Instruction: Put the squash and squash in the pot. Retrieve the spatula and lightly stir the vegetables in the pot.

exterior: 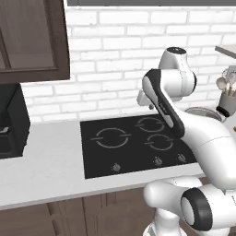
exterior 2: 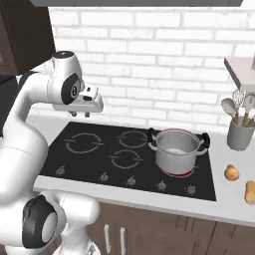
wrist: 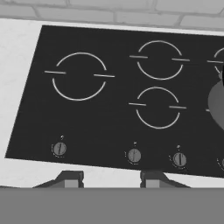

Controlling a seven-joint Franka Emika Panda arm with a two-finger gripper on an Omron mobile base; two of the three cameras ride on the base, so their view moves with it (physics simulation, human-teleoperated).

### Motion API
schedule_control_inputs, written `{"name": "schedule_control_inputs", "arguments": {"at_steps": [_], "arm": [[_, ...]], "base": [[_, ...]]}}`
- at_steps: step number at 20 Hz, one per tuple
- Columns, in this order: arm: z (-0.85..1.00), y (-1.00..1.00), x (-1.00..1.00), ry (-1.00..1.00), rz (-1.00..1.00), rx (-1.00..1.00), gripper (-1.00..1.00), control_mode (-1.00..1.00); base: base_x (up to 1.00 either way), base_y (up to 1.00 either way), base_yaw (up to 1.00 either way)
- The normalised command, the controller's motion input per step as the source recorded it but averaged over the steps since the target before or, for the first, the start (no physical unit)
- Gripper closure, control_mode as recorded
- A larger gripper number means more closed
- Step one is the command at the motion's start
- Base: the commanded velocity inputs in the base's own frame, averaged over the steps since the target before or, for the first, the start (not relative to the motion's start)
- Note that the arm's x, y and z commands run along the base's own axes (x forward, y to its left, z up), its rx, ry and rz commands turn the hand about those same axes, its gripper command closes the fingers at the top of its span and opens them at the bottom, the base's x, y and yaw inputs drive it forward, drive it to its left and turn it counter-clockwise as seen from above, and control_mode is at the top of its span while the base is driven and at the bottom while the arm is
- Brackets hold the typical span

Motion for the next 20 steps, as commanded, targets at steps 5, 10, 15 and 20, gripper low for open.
{"name": "schedule_control_inputs", "arguments": {"at_steps": [5,10,15,20], "arm": [[0.0,0.0,0.0,0.0,0.0,0.0,-1.0,1.0],[0.0,0.0,0.0,0.0,0.0,0.0,-1.0,1.0],[0.0,0.0,0.0,0.0,0.0,0.0,-1.0,1.0],[0.0,0.0,0.0,0.0,0.0,0.0,-1.0,1.0]], "base": [[0.0,0.0,0.0],[0.0,-0.37,0.0],[0.01,-0.75,0.0],[0.1,-0.74,-0.02]]}}
